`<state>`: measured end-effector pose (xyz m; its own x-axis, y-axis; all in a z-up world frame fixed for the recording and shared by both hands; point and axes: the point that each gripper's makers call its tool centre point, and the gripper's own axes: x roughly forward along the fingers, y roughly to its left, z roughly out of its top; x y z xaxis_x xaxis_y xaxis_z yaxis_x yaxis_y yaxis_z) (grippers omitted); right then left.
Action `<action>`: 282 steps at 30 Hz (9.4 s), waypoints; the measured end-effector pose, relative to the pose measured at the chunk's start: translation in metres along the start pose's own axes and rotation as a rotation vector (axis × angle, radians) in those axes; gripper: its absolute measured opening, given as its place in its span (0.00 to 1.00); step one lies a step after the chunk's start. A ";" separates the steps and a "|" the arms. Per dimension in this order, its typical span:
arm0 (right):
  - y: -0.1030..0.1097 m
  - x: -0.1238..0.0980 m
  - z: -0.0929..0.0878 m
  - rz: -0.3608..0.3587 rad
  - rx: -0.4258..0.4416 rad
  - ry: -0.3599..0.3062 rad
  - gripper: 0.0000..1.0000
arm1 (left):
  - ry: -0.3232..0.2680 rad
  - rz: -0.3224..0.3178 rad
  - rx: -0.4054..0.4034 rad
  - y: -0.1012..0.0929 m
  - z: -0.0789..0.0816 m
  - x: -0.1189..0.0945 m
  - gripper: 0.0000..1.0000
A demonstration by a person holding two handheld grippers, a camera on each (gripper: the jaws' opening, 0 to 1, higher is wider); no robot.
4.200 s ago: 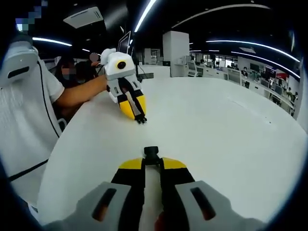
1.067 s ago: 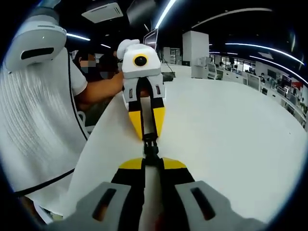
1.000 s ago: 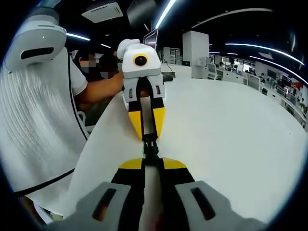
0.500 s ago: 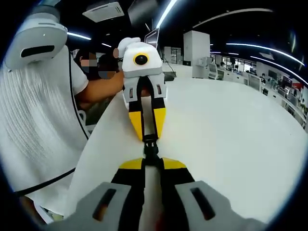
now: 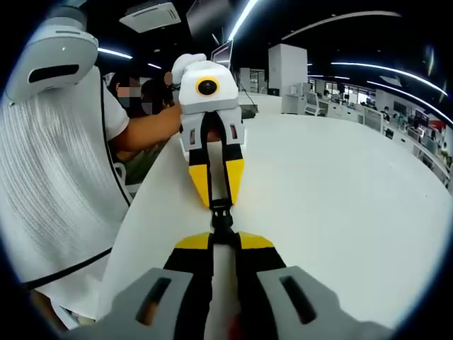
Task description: Snap the two parts of the plastic buckle together until the buckle closes and remains connected.
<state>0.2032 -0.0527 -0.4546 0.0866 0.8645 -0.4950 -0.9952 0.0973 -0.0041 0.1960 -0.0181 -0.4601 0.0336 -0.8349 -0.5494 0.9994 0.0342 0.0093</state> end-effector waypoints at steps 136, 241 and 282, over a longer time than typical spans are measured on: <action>0.012 0.016 0.010 0.037 -0.016 -0.046 0.24 | -0.070 -0.022 0.022 -0.019 0.005 0.001 0.11; -0.081 -0.074 -0.016 -0.513 0.243 -0.162 0.28 | 0.153 -0.004 0.114 0.149 0.006 0.007 0.11; -0.101 -0.091 -0.023 -0.636 0.276 -0.196 0.30 | 0.166 0.025 0.176 0.208 0.008 0.011 0.12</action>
<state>0.2952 -0.1528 -0.4289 0.6777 0.6692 -0.3049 -0.7042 0.7099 -0.0070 0.4047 -0.0243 -0.4575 0.0705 -0.7327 -0.6769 0.9853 -0.0546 0.1618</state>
